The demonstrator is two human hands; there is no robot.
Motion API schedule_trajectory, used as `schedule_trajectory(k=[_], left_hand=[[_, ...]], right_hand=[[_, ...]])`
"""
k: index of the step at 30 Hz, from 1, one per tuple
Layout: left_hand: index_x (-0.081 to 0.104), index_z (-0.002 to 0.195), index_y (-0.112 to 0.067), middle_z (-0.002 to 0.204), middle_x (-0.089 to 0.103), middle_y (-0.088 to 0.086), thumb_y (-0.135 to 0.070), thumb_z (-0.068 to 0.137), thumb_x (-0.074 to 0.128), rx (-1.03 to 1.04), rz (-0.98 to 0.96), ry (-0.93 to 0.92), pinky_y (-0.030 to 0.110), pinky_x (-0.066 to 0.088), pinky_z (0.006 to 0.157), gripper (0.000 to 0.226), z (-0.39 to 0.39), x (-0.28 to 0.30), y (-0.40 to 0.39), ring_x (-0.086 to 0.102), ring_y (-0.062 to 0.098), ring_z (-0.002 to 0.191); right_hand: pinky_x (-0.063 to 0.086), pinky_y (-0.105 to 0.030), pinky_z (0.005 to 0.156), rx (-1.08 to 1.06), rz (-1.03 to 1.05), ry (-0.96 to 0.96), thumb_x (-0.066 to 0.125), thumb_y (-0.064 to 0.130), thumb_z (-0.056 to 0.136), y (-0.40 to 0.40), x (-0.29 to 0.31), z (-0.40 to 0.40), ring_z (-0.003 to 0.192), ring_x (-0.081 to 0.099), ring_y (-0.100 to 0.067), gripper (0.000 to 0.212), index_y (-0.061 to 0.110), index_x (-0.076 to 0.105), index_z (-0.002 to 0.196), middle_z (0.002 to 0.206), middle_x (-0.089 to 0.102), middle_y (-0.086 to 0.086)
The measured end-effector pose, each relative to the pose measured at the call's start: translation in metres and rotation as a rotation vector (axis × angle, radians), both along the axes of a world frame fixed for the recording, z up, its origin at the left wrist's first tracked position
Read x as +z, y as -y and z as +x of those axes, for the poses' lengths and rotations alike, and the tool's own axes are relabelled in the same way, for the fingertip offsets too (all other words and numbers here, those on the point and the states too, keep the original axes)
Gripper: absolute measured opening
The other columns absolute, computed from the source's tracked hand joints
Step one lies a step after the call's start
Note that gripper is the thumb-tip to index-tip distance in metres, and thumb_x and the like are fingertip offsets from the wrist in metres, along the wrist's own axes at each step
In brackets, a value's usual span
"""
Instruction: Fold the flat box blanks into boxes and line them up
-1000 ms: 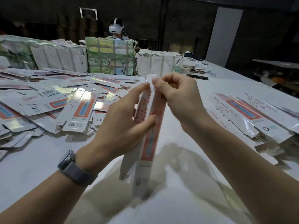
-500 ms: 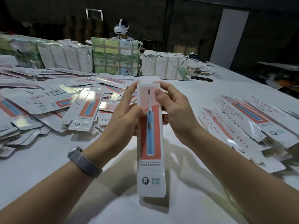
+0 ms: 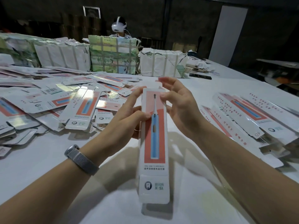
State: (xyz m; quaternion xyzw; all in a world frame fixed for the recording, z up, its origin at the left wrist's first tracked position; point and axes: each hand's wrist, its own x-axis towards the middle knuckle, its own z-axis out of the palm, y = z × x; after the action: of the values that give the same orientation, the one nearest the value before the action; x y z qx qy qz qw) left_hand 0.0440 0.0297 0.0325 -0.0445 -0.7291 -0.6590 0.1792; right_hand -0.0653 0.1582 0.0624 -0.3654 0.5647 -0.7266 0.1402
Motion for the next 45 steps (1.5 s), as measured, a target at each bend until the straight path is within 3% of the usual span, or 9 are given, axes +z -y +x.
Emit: schedule_trajectory(k=[5,10,13,18,21,24,31,39,45], left_hand=[[0.033,0.126,-0.071,0.099,0.071,0.012,-0.027,0.084,0.049,0.034,-0.002,-0.021,0.038,0.062,0.075,0.063,0.001,-0.001,-0.003,0.070,0.019,0.080],[0.035,0.142,-0.047,0.099,0.071,-0.002,-0.027,0.083,0.045,0.060,-0.046,-0.043,0.029,0.055,0.070,0.062,0.000,-0.005,-0.003,0.069,0.012,0.079],[0.041,0.130,-0.048,0.087,0.070,0.001,-0.024,0.081,0.041,0.092,-0.055,-0.073,0.025,0.055,0.067,0.055,-0.001,-0.005,-0.006,0.064,0.011,0.076],[0.043,0.118,-0.053,0.079,0.066,0.001,-0.024,0.084,0.040,0.176,-0.053,-0.126,0.021,0.051,0.057,0.045,0.001,-0.004,-0.007,0.059,0.009,0.064],[0.045,0.118,-0.044,0.072,0.064,-0.001,-0.026,0.092,0.047,0.183,-0.012,-0.140,0.021,0.051,0.054,0.032,-0.001,-0.006,-0.008,0.061,0.008,0.060],[0.045,0.119,-0.039,0.079,0.073,0.001,-0.033,0.102,0.053,0.109,0.031,-0.147,0.023,0.055,0.059,0.020,-0.001,-0.007,-0.007,0.069,0.013,0.065],[0.047,0.111,-0.032,0.077,0.071,-0.001,-0.034,0.094,0.053,0.119,0.131,-0.156,0.027,0.056,0.059,0.018,-0.002,-0.002,-0.006,0.067,0.014,0.065],[0.032,0.121,-0.037,0.069,0.071,-0.002,-0.024,0.107,0.044,0.077,0.068,-0.180,0.021,0.055,0.058,0.023,0.004,-0.001,-0.009,0.068,0.011,0.061],[0.040,0.124,-0.036,0.072,0.073,-0.001,-0.020,0.107,0.044,0.116,0.063,-0.175,0.022,0.055,0.057,0.024,0.005,0.001,-0.010,0.069,0.011,0.062]], right_hand=[[0.049,-0.031,0.076,0.073,-0.151,0.155,0.055,-0.007,0.064,-0.001,0.001,-0.006,0.081,0.058,-0.018,0.057,0.019,0.057,0.114,0.094,0.059,-0.004],[0.050,-0.024,0.067,0.156,-0.151,0.189,0.055,-0.010,0.063,-0.003,0.001,-0.006,0.077,0.058,-0.017,0.049,0.015,0.069,0.103,0.084,0.065,-0.001],[0.051,-0.026,0.071,0.164,-0.151,0.173,0.058,-0.011,0.066,-0.003,0.002,-0.005,0.078,0.060,-0.019,0.046,0.013,0.069,0.103,0.085,0.068,-0.004],[0.045,-0.035,0.085,0.108,-0.158,0.197,0.066,-0.003,0.073,0.000,-0.001,-0.001,0.088,0.060,-0.022,0.038,0.009,0.067,0.109,0.096,0.066,-0.007],[0.052,-0.031,0.083,0.118,-0.143,0.258,0.065,-0.001,0.082,-0.001,0.001,-0.001,0.085,0.064,-0.019,0.030,0.010,0.066,0.111,0.095,0.065,-0.009],[0.057,-0.032,0.078,0.136,-0.106,0.281,0.057,0.009,0.094,-0.003,0.004,-0.001,0.085,0.068,-0.020,0.016,0.013,0.069,0.105,0.094,0.073,-0.006],[0.056,-0.032,0.084,0.124,-0.094,0.068,0.067,0.009,0.084,0.000,-0.001,0.010,0.096,0.067,-0.023,0.037,0.003,0.062,0.120,0.110,0.070,-0.012],[0.057,-0.031,0.082,0.080,-0.161,0.098,0.069,0.011,0.076,0.001,-0.005,0.008,0.092,0.069,-0.024,0.036,0.002,0.067,0.110,0.100,0.073,-0.010],[0.059,-0.035,0.078,0.074,-0.117,0.196,0.066,0.022,0.081,0.005,-0.006,0.010,0.087,0.070,-0.019,0.030,0.011,0.070,0.109,0.097,0.075,-0.005]])
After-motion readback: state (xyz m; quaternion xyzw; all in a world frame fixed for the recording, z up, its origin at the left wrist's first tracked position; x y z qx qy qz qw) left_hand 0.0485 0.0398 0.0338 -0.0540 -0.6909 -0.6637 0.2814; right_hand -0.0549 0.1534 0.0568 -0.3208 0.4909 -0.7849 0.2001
